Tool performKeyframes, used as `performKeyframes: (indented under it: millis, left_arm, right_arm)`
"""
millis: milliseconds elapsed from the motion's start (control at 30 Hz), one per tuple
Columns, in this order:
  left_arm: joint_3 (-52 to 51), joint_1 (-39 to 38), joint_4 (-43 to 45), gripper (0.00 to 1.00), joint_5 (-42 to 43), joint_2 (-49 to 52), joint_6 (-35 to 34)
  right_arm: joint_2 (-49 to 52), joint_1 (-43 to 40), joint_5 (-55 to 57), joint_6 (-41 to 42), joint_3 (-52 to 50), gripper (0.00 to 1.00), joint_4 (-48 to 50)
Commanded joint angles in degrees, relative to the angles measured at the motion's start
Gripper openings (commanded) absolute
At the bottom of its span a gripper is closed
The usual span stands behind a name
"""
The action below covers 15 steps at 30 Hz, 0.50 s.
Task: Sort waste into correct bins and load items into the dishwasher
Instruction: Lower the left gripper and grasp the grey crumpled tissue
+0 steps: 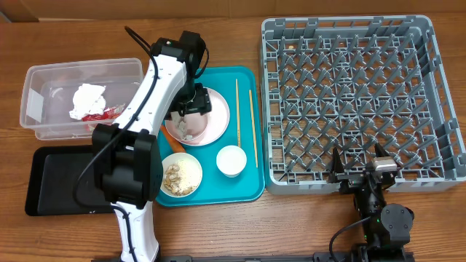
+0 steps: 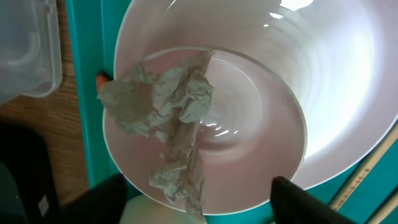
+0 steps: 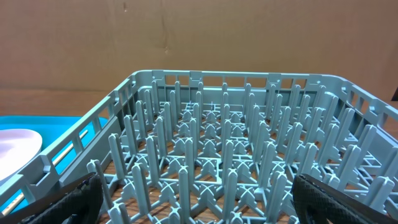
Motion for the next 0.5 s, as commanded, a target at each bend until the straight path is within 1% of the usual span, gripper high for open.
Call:
performKeyframes:
  millis: [0,33,67,467]
  left_arm:
    - [-0.7,-0.3,0.0,0.55,0.5,0.6,0.9]
    - [-0.7,-0.3,-0.5,0.50,0.4,0.6,0.9]
    - [-0.7,-0.3,-0.7,0.49,0.4,0.6,0.9]
    - [-0.7,-0.3,-1.1,0.50,-0.5,0.6,0.9]
  right_arm:
    - [-0.2,0.0,0.1,-0.6,-0.6,1.00,0.3]
    - [-0.2,0.0,0.1,-0.6,-0.6,1.00,0.3]
    - [-0.2,0.0,0.1,-0.6,-0.6,1.00,0.3]
    - [-0.2,0.0,0.1,-0.6,-0.6,1.00,0.3]
